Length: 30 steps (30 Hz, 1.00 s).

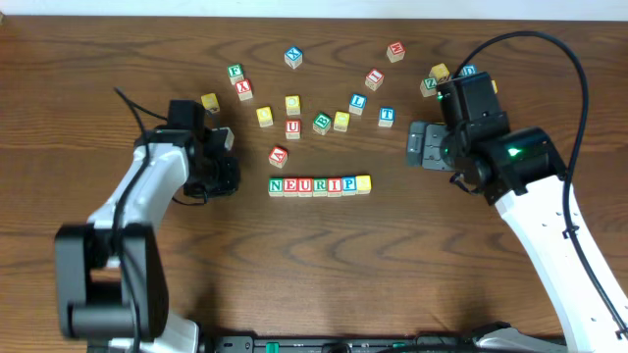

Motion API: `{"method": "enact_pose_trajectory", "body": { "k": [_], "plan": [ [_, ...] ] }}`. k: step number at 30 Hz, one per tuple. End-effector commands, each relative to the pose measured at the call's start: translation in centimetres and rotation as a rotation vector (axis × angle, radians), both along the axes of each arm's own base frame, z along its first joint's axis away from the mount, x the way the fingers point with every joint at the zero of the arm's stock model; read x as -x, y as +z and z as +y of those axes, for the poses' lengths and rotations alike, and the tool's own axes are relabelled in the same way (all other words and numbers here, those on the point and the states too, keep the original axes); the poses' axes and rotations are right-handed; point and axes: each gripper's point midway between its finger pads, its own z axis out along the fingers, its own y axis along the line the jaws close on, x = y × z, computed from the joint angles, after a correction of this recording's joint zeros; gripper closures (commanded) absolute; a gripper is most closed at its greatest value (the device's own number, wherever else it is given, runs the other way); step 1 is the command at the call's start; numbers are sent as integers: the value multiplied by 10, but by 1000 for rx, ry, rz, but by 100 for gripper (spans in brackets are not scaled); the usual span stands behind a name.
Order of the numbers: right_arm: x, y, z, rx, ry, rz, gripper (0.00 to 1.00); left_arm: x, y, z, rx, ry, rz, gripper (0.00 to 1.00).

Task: Spell out NEURIPS

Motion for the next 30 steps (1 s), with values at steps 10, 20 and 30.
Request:
{"method": "enact_pose_trajectory", "body": {
  "k": [10, 20, 30],
  "plan": [
    [-4, 6, -44, 48, -119, -20, 1, 22, 167, 1, 7, 8, -531, 6],
    [-4, 6, -44, 49, -119, -20, 1, 30, 185, 1, 8, 8, -592, 6],
    [-4, 6, -44, 48, -119, -20, 1, 30, 184, 1, 8, 8, -589, 6]
  ]
}}
